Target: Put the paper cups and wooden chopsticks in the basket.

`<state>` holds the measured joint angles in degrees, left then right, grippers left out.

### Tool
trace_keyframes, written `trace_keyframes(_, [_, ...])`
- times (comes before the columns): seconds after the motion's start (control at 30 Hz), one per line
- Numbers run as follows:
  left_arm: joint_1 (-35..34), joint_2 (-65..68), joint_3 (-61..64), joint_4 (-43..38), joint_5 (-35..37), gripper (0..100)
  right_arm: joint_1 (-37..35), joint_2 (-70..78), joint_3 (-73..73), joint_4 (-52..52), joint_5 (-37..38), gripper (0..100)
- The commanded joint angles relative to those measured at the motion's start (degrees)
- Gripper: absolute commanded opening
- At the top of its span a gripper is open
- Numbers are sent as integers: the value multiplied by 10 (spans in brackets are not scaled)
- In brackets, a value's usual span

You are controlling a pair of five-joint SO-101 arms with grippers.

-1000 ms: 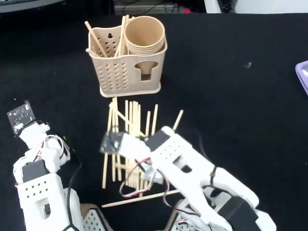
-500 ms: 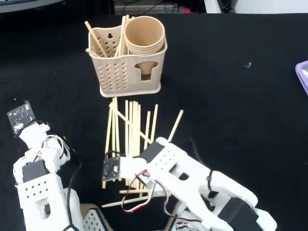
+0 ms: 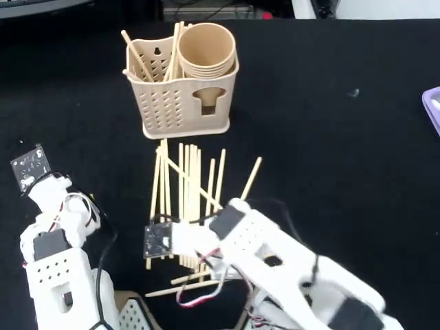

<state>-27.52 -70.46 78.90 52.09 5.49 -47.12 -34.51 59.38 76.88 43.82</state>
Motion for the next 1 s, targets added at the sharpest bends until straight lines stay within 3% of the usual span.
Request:
trace_keyframes(0.0, [0, -7, -6, -11, 6, 152, -7, -105, -3, 41, 4, 129])
trace_keyframes(0.2, [0, -7, -6, -11, 6, 151, -17, -169, 60, 25, 25, 243])
trace_keyframes(0.37, [0, -7, -5, -11, 6, 151, -53, -138, 71, 8, 23, 240])
trace_keyframes(0.57, [-1, -7, -5, -11, 6, 151, -103, -42, 72, -51, -32, 244])
trace_keyframes(0.97, [-6, -8, -8, -11, 6, 149, -129, 131, 48, -160, -112, 273])
